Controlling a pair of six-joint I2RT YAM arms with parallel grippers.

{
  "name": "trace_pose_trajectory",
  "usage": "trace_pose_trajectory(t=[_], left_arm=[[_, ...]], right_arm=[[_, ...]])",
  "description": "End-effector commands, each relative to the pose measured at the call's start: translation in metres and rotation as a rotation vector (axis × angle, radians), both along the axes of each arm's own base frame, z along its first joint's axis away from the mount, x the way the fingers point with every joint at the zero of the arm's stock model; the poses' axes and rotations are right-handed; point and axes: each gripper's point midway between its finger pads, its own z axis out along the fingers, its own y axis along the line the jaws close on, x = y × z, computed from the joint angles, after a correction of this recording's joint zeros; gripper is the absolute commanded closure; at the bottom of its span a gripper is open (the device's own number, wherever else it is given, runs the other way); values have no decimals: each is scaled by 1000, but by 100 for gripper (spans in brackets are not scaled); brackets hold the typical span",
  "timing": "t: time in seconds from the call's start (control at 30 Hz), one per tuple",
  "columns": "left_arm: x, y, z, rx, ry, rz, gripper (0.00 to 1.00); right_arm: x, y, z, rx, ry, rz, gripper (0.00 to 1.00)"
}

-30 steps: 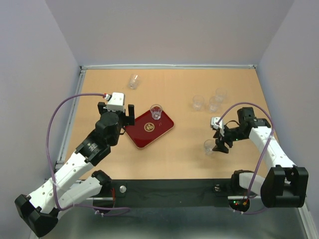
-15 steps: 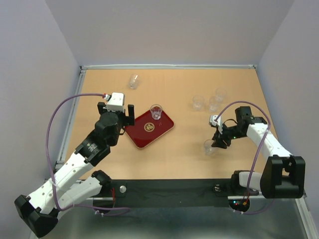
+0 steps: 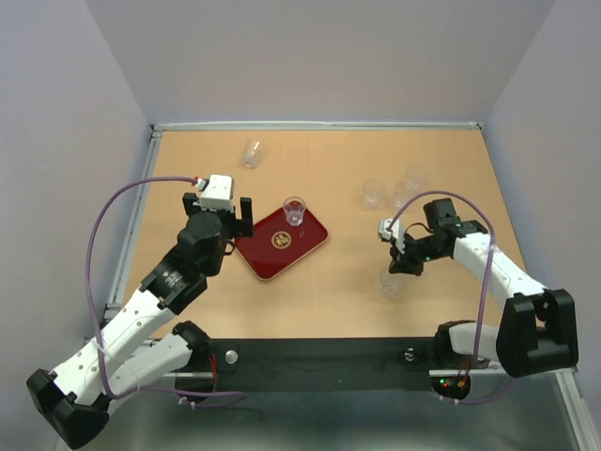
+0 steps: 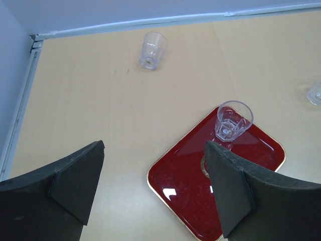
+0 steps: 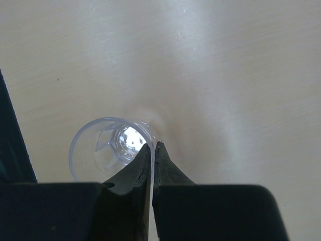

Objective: Place the glasses into the tray

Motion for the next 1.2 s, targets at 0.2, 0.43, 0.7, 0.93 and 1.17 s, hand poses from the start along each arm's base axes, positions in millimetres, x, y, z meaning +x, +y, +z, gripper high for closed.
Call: trace_pose_trajectory(t=[0.2, 0.43, 0.7, 0.93, 1.17], left_arm=[[1, 5, 16, -33, -54, 23, 8], [1, 9, 15, -29, -55, 46, 8], [2, 13, 15, -26, -58, 64, 8], [2, 12, 14, -25, -56, 58, 8], [1, 13, 15, -29, -61, 59, 8]], right_arm=[[32, 75, 58, 97, -110, 67, 99], [76, 144, 80, 156, -116, -38, 100], [124, 199, 95, 265, -132, -228, 100], [165, 206, 87, 249, -160, -417, 100], [172, 209, 65, 214, -142, -445, 100]])
